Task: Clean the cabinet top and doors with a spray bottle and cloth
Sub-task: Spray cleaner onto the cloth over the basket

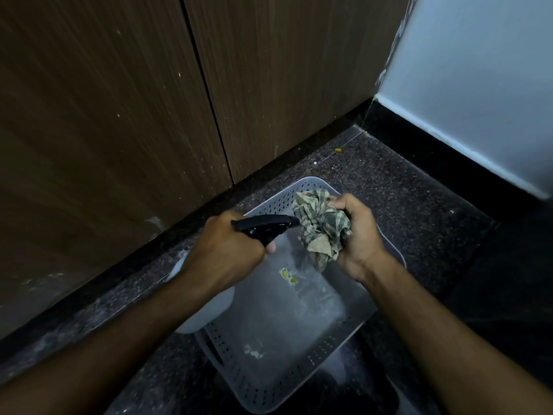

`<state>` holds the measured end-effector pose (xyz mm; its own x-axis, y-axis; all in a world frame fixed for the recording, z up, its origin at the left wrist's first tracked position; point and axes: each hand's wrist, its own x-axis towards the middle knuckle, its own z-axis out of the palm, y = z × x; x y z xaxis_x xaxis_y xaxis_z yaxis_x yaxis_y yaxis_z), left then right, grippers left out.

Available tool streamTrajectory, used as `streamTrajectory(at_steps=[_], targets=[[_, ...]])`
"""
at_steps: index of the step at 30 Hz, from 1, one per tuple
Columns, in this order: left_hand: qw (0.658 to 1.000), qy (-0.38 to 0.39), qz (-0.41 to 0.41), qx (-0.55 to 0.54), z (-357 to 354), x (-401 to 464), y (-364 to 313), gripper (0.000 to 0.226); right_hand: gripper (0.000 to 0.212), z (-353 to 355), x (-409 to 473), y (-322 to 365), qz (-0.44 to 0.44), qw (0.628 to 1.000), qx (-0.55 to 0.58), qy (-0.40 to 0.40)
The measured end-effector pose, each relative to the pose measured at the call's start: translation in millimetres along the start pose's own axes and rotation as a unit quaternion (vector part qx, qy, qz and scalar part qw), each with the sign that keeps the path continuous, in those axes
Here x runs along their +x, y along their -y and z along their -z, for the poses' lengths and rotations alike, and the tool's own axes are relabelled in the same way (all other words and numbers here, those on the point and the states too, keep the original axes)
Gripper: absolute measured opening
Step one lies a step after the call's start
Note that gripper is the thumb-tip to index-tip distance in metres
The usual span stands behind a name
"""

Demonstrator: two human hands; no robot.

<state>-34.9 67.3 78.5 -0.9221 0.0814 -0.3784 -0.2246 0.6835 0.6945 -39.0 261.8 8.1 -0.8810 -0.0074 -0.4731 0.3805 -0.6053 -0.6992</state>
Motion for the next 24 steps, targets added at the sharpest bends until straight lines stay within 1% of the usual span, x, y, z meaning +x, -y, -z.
streamTrajectory(at_steps=[1,2,3,4,5,6,8,9,10,11,15,18,22,23,24], targets=[[1.0,0.005,0.003,-0.009,1,-1,-1,0.02,0.036,0,-1,1,0.0,1.0,0.009,-0.002],[1.0,0.003,0.008,-0.009,1,0,1,0.017,0.04,0,-1,1,-0.001,1.0,0.019,-0.002],[1.0,-0.011,0.014,0.0,1,1,2,0.007,0.044,-1,-1,1,-0.001,1.0,0.029,-0.003],[0.999,-0.032,0.024,0.016,1,2,3,0.007,0.048,-1,-2,2,-0.001,0.999,0.037,0.0],[0.998,-0.049,0.035,0.027,0,3,4,0.014,0.052,-2,-2,2,-0.002,0.999,0.042,0.004],[0.997,-0.065,0.04,0.016,0,5,4,0.016,0.058,-2,-3,3,-0.003,0.999,0.044,0.01],[0.995,-0.077,0.042,-0.045,0,9,4,0.008,0.072,-2,-4,3,-0.001,0.999,0.038,0.02],[0.993,-0.073,0.037,-0.081,1,10,3,0.015,0.077,-2,-5,3,-0.001,0.999,0.037,0.026],[0.991,-0.067,0.034,-0.113,1,9,2,0.023,0.076,-3,-6,3,0.0,0.999,0.041,0.034],[0.988,-0.061,0.031,-0.137,0,8,3,0.029,0.071,-4,-7,3,0.002,0.998,0.046,0.041],[0.978,-0.043,-0.006,-0.202,-1,2,5,0.043,0.05,-9,-14,3,0.005,0.996,0.08,0.049],[0.978,-0.049,-0.035,-0.2,-9,1,7,0.038,0.041,-15,-20,4,0.007,0.996,0.08,0.036],[0.97,-0.053,-0.077,-0.225,-22,3,22,0.036,0.037,-19,-28,9,0.015,0.996,0.082,0.024],[0.973,-0.056,-0.086,-0.206,-23,3,28,0.038,0.037,-20,-29,10,0.022,0.996,0.082,0.021],[0.98,-0.065,-0.087,-0.167,-23,4,34,0.049,0.035,-22,-31,12,0.03,0.996,0.081,0.018]])
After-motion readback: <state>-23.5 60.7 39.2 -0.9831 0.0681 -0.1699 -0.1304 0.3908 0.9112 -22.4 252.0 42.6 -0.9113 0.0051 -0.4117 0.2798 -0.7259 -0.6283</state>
